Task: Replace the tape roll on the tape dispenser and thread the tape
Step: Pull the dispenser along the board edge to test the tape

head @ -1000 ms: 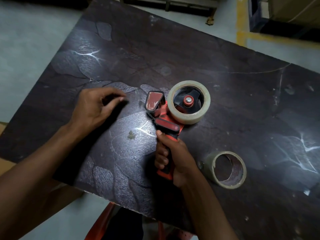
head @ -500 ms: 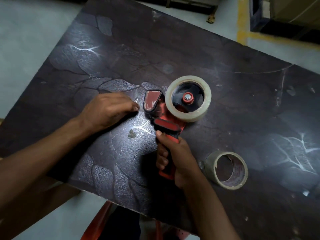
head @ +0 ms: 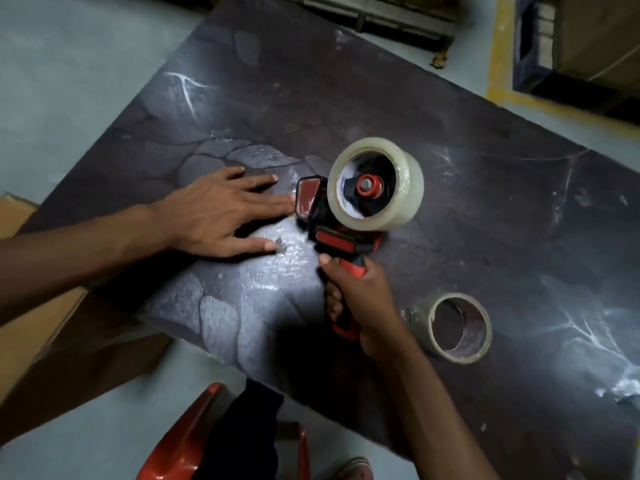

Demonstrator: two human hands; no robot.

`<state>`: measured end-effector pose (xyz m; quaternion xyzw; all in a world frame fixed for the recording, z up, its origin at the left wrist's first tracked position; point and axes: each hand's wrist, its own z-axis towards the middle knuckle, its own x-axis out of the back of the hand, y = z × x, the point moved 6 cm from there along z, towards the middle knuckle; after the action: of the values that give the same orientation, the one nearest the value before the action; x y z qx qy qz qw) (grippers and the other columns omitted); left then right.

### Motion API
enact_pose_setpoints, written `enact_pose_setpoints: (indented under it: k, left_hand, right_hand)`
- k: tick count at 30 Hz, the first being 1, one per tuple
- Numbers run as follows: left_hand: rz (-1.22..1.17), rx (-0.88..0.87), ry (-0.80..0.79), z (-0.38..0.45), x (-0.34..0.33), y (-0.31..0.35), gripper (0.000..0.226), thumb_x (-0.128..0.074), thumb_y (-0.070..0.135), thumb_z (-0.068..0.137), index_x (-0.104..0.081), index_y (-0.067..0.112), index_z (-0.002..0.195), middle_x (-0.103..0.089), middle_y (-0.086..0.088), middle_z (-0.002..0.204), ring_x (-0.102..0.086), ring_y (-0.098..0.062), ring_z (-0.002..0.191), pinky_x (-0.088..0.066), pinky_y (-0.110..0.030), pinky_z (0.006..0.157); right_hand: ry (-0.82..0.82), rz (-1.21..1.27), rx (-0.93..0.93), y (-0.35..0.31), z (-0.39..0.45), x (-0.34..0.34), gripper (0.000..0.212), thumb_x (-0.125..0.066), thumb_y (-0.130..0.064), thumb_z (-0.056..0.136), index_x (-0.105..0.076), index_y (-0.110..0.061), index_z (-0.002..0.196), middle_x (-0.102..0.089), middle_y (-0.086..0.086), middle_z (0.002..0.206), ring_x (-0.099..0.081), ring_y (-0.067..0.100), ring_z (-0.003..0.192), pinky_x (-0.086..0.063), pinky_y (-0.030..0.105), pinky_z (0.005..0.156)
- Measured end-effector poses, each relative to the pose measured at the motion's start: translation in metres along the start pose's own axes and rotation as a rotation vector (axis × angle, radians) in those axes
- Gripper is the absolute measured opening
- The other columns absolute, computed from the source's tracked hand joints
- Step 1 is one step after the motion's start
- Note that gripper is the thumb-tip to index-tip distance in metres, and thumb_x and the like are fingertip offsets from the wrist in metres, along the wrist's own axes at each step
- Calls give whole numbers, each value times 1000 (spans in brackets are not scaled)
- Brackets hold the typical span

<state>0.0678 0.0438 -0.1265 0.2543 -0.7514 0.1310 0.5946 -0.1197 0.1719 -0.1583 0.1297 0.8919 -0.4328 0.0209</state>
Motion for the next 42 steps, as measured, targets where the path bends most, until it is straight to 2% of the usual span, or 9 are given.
enact_pose_setpoints:
  k: [4, 8, 12, 17, 22, 27, 33, 37, 42]
  left_hand:
    - [-8, 24, -131, -5, 2, 7, 96, -15, 94, 89, -1, 42, 168, -4, 19, 175, -3, -22, 166, -15, -62, 131]
    - [16, -5, -161, -5, 15, 14, 100, -17, 96, 85, -4, 42, 168, -5, 19, 176, -9, -23, 166, -20, -65, 129]
    - [48, -48, -173, -2, 22, 19, 99, -14, 98, 83, 2, 48, 167, -5, 14, 176, -15, -29, 165, -22, -65, 127]
    - [120, -36, -206, -3, 24, 34, 95, -7, 99, 80, 2, 56, 164, -6, 5, 179, -17, -33, 165, -22, -66, 126]
    - [189, -88, -79, -1, 20, 60, 107, -15, 91, 89, -29, 18, 166, -30, -7, 174, -25, -31, 163, -24, -57, 129]
    - [41, -105, -174, -6, 6, 65, 91, -16, 96, 85, 13, 51, 158, 7, -7, 175, -3, -27, 165, -15, -58, 132]
    - [83, -60, -242, -7, 7, 77, 105, -19, 103, 77, -5, 50, 166, 5, -19, 178, -4, -38, 166, -17, -71, 126]
    - [164, -57, -252, -7, 4, 91, 101, -23, 103, 79, 14, 57, 161, 10, -29, 175, 0, -47, 164, -8, -69, 127]
    - [139, -170, -149, -21, -9, 118, 99, -24, 100, 83, 5, 49, 163, 1, -13, 179, -3, -38, 166, -7, -63, 131]
  right_hand:
    - [64, -145, 65, 1, -3, 2, 27, -73, -25, 97, -55, -11, 84, -42, 3, 47, -35, 15, 33, -31, 21, 42]
    - [149, -404, 68, 9, -35, 27, 35, -78, -30, 89, -58, -17, 64, -48, -7, 40, -40, 11, 37, -34, 26, 49]
    - [213, -416, 57, 26, -75, 46, 15, -73, -47, 74, -69, -37, 64, -53, -8, 41, -47, 17, 45, -41, 38, 61]
    - [224, -429, 90, 25, -73, 49, 29, -77, -38, 82, -62, -19, 66, -55, -6, 45, -49, 16, 46, -42, 37, 62]
    - [205, -421, 57, 31, -70, 49, 33, -77, -33, 87, -59, -18, 64, -52, -6, 41, -47, 16, 43, -37, 30, 55]
    - [89, -389, 37, 31, -73, 41, 20, -73, -25, 92, -64, -17, 77, -62, 8, 58, -57, 21, 43, -52, 40, 52]
    - [107, -607, 38, 37, -121, 68, 17, -78, -30, 86, -67, -18, 81, -77, 8, 78, -69, 17, 66, -57, 44, 67]
    - [111, -577, -64, 61, -165, 88, 17, -76, -17, 93, -65, -11, 82, -52, -6, 43, -43, 4, 33, -35, 29, 48]
    - [99, -524, -34, 61, -156, 94, 22, -74, -21, 92, -64, -2, 88, -49, 3, 53, -39, 17, 38, -36, 35, 48]
